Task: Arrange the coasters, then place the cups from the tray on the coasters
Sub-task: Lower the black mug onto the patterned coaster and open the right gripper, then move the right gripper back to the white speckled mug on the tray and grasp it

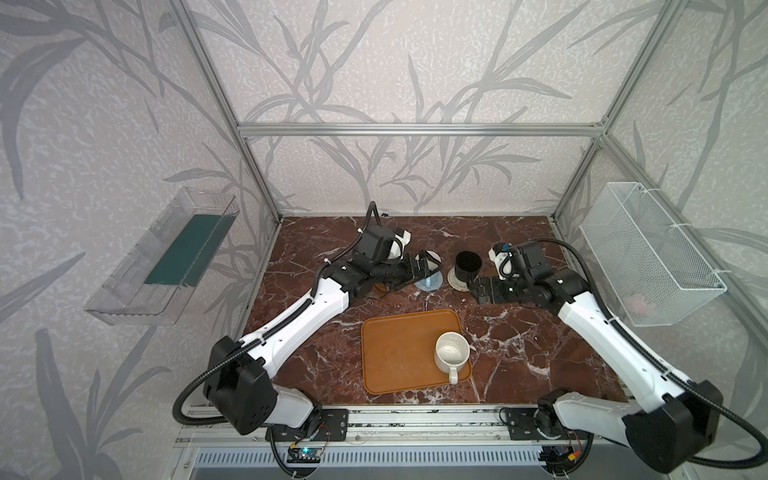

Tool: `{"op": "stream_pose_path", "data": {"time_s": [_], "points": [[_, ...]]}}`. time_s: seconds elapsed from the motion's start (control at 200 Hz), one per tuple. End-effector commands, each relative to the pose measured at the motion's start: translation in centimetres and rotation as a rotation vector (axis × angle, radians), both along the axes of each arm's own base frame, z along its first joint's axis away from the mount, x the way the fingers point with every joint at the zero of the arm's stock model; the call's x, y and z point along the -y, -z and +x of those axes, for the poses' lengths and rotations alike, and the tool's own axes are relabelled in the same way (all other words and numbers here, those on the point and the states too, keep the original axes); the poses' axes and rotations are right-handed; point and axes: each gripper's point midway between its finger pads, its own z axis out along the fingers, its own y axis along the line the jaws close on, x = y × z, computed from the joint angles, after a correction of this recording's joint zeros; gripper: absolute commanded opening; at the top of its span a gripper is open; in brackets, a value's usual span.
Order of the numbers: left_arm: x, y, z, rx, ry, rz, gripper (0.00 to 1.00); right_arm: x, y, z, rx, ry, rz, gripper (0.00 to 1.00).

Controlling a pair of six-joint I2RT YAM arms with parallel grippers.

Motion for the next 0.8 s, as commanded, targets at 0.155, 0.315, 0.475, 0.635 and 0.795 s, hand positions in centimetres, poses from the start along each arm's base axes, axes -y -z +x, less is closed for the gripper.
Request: {"op": "stream_pose_path", "data": {"time_s": [0.155,0.315,0.475,0.635,0.795], "points": [[0.1,-0.6,-5.5,-0.099,0.138,-0.102,0.99,-0.8,2.1,-9.1,-0.153,-0.082,-0.049,0.99],[-2.0,0.9,-6.8,-0.103,0.091,-0.016,0.99,-2.5,3.5,-12.3,-0.166,-0.121,-0.028,0.99],[-3.1,3.7,-8.4,-0.163,0.078,0.050,0.99,-4.3,4.8,-14.4,-0.161,-0.145,-0.036,0.99],[-3.7,5.7,-9.4,-0.183,0.054,0.079,0.99,-6.0,6.5,-15.9,-0.151,-0.193,-0.094,1.00],[-2.5,7.4,-10.3,-0.204,0.058,0.071,0.99,-7.4,7.9,-15.9,-0.140,-0.194,-0.136,0.94]]}}
